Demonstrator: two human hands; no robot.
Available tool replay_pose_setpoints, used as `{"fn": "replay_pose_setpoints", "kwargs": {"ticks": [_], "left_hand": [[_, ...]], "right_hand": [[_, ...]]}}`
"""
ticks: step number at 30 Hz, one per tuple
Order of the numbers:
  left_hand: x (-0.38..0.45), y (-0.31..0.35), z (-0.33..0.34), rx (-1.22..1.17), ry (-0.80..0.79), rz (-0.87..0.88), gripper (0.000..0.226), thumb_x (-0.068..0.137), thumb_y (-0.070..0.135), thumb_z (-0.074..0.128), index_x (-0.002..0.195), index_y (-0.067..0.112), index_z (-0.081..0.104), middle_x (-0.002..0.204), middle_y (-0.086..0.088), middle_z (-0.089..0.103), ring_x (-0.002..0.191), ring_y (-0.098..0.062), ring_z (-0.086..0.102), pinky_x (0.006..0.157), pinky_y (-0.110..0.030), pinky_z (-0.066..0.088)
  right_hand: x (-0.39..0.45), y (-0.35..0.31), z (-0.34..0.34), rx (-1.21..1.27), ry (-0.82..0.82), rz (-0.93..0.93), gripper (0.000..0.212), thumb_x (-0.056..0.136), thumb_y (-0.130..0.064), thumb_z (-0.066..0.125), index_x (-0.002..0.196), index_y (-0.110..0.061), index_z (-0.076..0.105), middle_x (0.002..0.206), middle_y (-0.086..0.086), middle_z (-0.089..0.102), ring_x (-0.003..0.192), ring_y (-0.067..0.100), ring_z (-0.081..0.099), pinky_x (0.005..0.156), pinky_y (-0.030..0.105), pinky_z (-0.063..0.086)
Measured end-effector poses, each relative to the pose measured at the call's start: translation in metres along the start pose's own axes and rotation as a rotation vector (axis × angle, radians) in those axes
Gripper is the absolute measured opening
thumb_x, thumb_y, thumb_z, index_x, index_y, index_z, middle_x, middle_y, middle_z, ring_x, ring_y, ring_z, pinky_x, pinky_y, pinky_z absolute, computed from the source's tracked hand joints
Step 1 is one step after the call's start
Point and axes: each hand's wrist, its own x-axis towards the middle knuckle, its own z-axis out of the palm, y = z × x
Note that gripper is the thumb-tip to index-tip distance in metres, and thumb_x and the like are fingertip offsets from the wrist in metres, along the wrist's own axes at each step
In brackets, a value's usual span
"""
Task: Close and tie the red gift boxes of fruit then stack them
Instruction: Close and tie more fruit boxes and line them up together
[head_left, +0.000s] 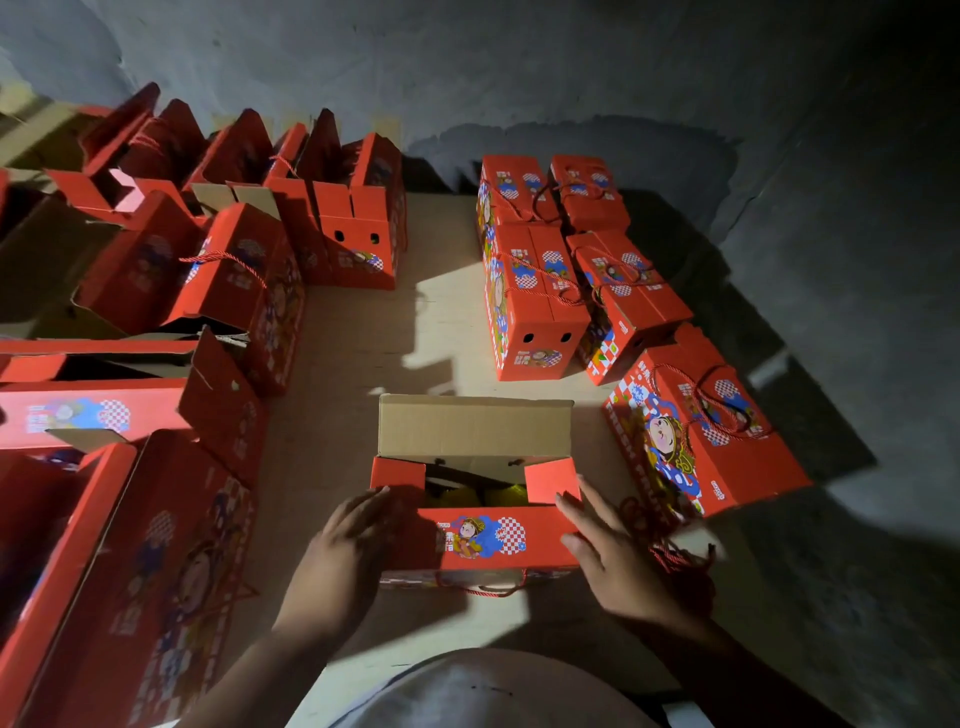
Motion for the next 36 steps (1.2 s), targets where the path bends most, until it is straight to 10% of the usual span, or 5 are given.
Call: {"fn": "replay_pose_setpoints", "kwargs": {"ticks": [4, 11, 22, 26, 36], "left_hand": [[0.027, -0.010, -0.005, -0.171, 0.154, -0.173, 0.029, 0.081, 0.024, 0.070, 0.109, 0.024, 0.075, 0.116, 0.007, 0.063, 0.101, -0.019, 0.056, 0.087, -0.030, 0.046], [0.065, -0.038, -0.009, -0.616, -0.155, -0.359, 0.123, 0.069, -0.004, 0.090, 0.162, 0.015, 0.011, 0.160, -0.006, 0.027, 0.134, -0.023, 0.048, 0.109, -0.048, 0.047], [0.039, -0.034, 0.001, -0.538, -0.015, -0.269, 0.063, 0.066, 0.026, 0.070, 0.126, 0.035, 0.052, 0.122, 0.016, 0.063, 0.109, -0.025, 0.066, 0.090, -0.040, 0.058], [0.035, -0.038, 0.003, -0.340, -0.082, -0.129, 0.100, 0.069, 0.042, 0.089, 0.152, 0.014, 0.040, 0.158, 0.002, 0.036, 0.146, -0.013, 0.035, 0.115, -0.009, 0.023], [0.067, -0.024, 0.009, 0.071, -0.240, -0.012, 0.087, 0.092, 0.078, 0.035, 0.161, 0.029, 0.016, 0.162, 0.002, 0.025, 0.151, -0.024, 0.018, 0.113, -0.047, 0.042]], "right_hand": [[0.016, -0.004, -0.006, 0.309, 0.064, 0.210, 0.077, 0.094, -0.019, 0.074, 0.158, -0.031, 0.034, 0.157, -0.007, 0.038, 0.143, 0.011, 0.039, 0.106, 0.008, 0.034], [0.061, -0.012, -0.029, 0.502, -0.180, 0.362, 0.119, 0.084, -0.007, 0.083, 0.160, -0.048, 0.001, 0.168, -0.001, 0.018, 0.151, 0.019, 0.027, 0.090, 0.026, 0.052], [0.049, -0.002, -0.018, 0.474, -0.080, 0.280, 0.061, 0.078, -0.006, 0.083, 0.118, -0.039, 0.052, 0.118, -0.019, 0.063, 0.105, 0.013, 0.067, 0.075, 0.025, 0.060], [0.039, -0.006, -0.018, 0.355, -0.179, 0.210, 0.077, 0.070, -0.036, 0.090, 0.131, -0.046, 0.044, 0.138, -0.016, 0.054, 0.112, -0.002, 0.060, 0.083, 0.008, 0.048], [0.070, -0.024, -0.027, -0.238, -0.184, -0.076, 0.056, 0.097, -0.045, 0.062, 0.147, -0.029, 0.042, 0.163, -0.005, 0.031, 0.151, 0.014, 0.026, 0.121, 0.034, 0.028]]}}
